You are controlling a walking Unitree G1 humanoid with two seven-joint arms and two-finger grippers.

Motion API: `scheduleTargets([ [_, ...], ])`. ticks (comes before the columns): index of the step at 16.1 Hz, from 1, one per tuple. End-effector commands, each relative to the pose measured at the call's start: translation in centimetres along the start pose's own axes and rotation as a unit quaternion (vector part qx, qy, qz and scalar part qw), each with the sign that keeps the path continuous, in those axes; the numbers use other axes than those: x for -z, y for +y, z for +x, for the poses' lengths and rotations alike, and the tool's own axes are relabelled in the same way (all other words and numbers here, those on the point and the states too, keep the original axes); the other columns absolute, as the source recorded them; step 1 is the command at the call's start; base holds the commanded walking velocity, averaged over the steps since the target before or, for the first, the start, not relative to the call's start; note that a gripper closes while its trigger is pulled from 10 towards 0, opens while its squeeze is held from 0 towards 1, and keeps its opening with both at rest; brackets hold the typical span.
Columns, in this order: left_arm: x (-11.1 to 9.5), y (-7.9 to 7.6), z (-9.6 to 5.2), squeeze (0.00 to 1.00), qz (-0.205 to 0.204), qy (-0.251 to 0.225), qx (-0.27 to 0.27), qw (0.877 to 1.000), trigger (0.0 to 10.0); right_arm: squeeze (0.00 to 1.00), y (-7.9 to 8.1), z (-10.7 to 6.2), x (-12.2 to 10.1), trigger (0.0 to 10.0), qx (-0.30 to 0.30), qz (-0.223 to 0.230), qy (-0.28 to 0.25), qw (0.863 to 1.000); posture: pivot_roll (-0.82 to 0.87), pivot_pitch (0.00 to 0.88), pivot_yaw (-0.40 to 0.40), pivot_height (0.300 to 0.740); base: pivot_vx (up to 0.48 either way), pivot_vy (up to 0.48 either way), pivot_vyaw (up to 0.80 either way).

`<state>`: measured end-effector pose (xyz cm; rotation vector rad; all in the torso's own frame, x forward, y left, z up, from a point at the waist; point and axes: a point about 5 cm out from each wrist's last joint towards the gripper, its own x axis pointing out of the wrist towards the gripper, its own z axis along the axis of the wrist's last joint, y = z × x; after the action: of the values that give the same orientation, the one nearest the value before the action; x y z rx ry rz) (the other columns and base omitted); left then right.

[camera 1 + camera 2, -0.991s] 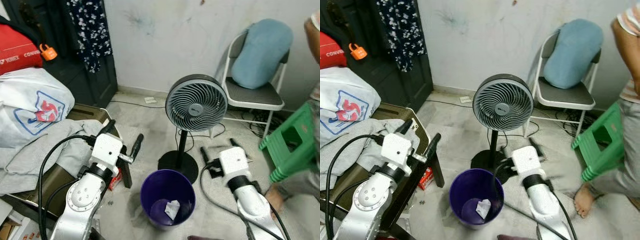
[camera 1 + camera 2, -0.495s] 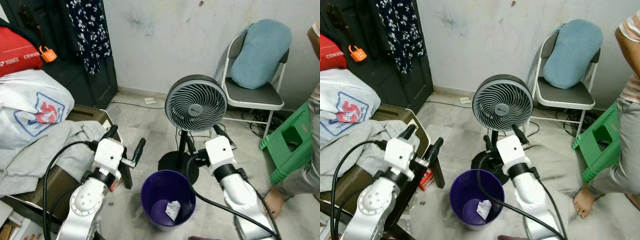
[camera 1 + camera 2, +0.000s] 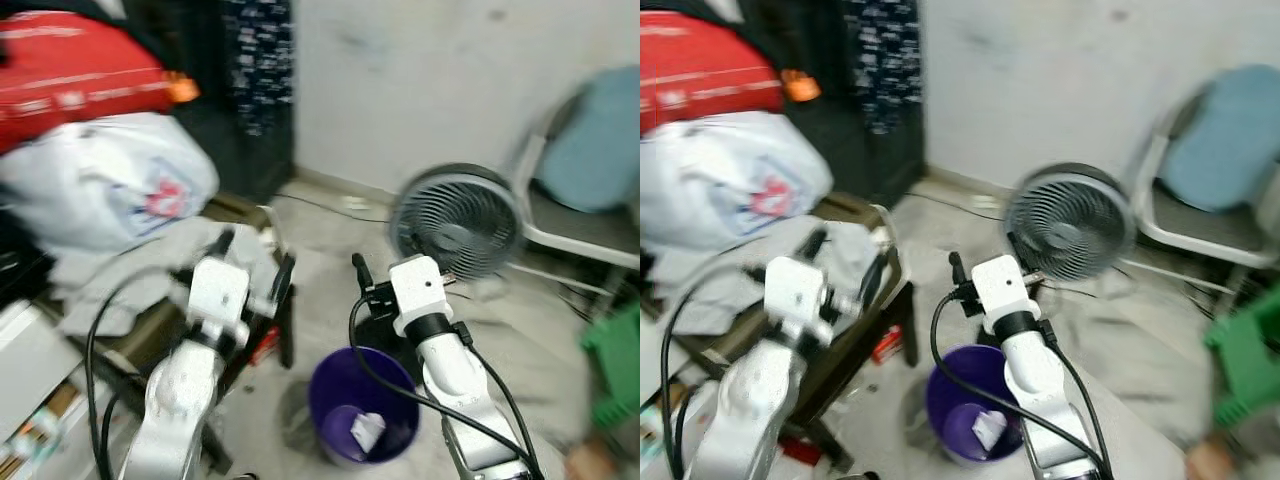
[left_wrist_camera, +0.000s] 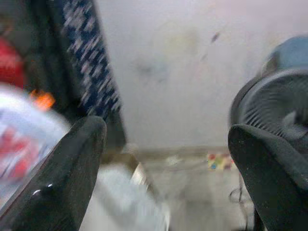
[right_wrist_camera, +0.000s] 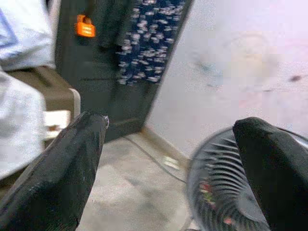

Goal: Clean up the room

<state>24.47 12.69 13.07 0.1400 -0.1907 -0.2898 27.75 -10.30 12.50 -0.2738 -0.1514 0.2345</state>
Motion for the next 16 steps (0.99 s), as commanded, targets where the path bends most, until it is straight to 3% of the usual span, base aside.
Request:
scheduleTargets([
  [1,0.8,0.3,-0.5,0.00,-0.004,0.018,-0.016,1.000,10.0,0.00,-0.3,0.2,-0.5,10.0,-0.001,0.004,-0.006,1.000,-0.01,0.000,-0.027,0.740,0.000,0.000,0.80],
  [3,1.8,0.7,-1.0,0.00,-0.009,0.040,-0.040,0.998,10.0,0.00,-0.7,0.4,0.6,10.0,0.000,-0.004,0.008,1.000,-0.01,0.000,-0.016,0.740,0.000,0.000,0.80],
  [5,2.6,1.2,-1.5,0.00,-0.006,0.059,-0.056,0.997,10.0,0.00,-1.0,1.0,0.1,10.0,0.002,-0.012,-0.003,1.000,-0.04,0.000,-0.006,0.740,0.000,0.000,0.80],
  [6,2.3,1.3,-1.3,0.00,-0.033,0.059,-0.048,0.997,10.0,0.00,-1.9,1.6,-0.3,10.0,0.016,-0.012,-0.006,1.000,-0.04,0.000,-0.005,0.740,0.000,0.000,0.80],
  [7,1.7,1.4,-0.9,0.00,-0.033,0.050,-0.047,0.997,10.0,0.00,-2.1,1.6,-0.3,10.0,0.018,-0.011,-0.004,1.000,-0.03,0.000,-0.006,0.740,0.000,0.000,0.80],
  [11,1.6,2.4,-0.8,0.00,-0.025,0.048,-0.100,0.993,10.0,0.00,-1.2,1.1,-0.3,10.0,0.006,-0.001,-0.004,1.000,-0.03,0.000,-0.008,0.740,0.000,0.000,0.80],
  [14,2.9,4.2,-2.1,0.00,-0.015,0.096,-0.205,0.974,10.0,0.00,-0.7,0.7,0.0,10.0,-0.007,0.007,0.002,1.000,-0.02,0.000,-0.012,0.740,0.000,0.000,0.80],
  [16,3.1,4.8,-2.4,0.00,-0.026,0.103,-0.231,0.967,10.0,0.00,-0.8,1.0,-0.1,10.0,-0.008,0.009,0.002,1.000,-0.01,0.000,-0.015,0.740,0.000,0.000,0.80],
])
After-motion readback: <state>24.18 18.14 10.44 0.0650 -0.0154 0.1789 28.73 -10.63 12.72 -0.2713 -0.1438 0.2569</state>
